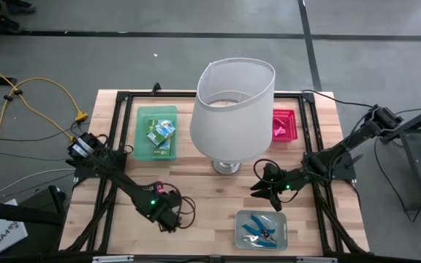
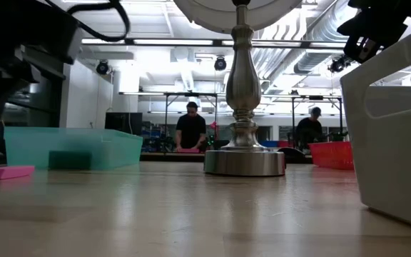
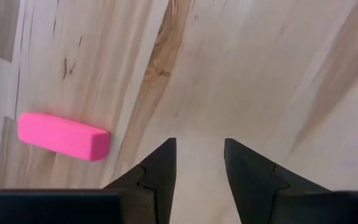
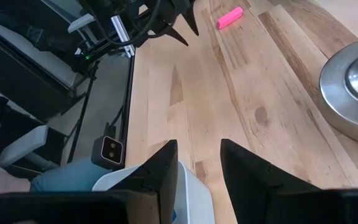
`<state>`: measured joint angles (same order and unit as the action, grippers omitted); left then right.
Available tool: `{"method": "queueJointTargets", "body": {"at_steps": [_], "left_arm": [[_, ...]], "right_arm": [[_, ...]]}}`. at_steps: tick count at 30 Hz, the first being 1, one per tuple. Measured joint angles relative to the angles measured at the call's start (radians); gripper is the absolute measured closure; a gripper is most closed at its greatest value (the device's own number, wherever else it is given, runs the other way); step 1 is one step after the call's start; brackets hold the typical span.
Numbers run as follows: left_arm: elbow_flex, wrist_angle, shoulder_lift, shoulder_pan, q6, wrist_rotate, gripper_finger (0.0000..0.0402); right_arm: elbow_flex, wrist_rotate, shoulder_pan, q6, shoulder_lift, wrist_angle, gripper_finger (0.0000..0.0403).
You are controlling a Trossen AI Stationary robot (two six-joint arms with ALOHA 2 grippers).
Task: Pick & Place School Supplies
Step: Put the pink eraser into the red bin
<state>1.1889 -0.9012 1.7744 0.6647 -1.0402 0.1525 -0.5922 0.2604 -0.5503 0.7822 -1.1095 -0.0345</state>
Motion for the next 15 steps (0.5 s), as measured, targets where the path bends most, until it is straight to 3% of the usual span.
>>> {"method": "queueJointTargets", "body": {"at_steps": [9, 15], "left_arm": [[-0.002, -0.058, -0.048, 0.077, -0.162, 0.046, 0.0302], [-0.002, -0.07, -0.153, 0.083, -0.163, 0.209, 0.0303]], "right_arm": [[0.0, 0.0, 0.0, 0.0, 0.0, 0.0, 0.0292], [0.0, 0.0, 0.0, 0.0, 0.0, -0.001, 0.0293]]}}
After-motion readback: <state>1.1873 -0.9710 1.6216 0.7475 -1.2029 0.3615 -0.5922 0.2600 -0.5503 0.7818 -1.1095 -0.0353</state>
